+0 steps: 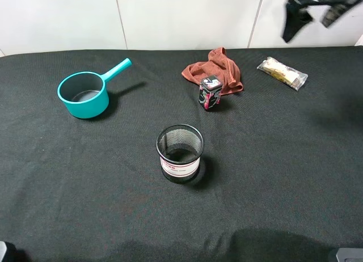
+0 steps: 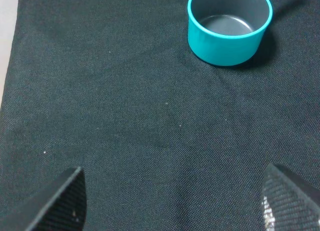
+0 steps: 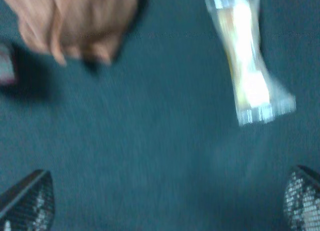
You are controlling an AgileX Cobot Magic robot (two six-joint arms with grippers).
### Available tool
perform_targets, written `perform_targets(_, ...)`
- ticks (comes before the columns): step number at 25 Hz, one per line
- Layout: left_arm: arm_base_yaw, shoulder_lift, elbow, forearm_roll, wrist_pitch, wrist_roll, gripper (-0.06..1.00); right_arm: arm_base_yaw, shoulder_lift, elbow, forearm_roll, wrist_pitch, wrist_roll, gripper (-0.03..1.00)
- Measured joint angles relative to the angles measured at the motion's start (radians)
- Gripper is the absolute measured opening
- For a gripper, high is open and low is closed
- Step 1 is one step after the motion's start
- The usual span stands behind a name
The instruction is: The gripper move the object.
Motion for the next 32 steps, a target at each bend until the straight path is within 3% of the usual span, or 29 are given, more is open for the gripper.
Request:
perform_targets(13,0.0,0.0,0.0,0.0,0.0,0.0,0.71,-0.226,-0.567,0.6,0.001,-0.085,0.087,0.69)
perform_targets(17,0.0,0.0,0.0,0.0,0.0,0.0,0.71,-0.237,-0.763,0.75,-0.013,-0.103,0.176,0.69)
perform_targets(23,0.0,0.0,0.001,0.0,0.0,0.0,0.71,-0.237,-1.005,0.911,-0.055,-0.012,0.26,0.69)
perform_targets(32,0.0,0.0,0.001,0.0,0.0,0.0,0.71,-0.237,-1.306,1.008,-0.056,0.005,0.305,0.69)
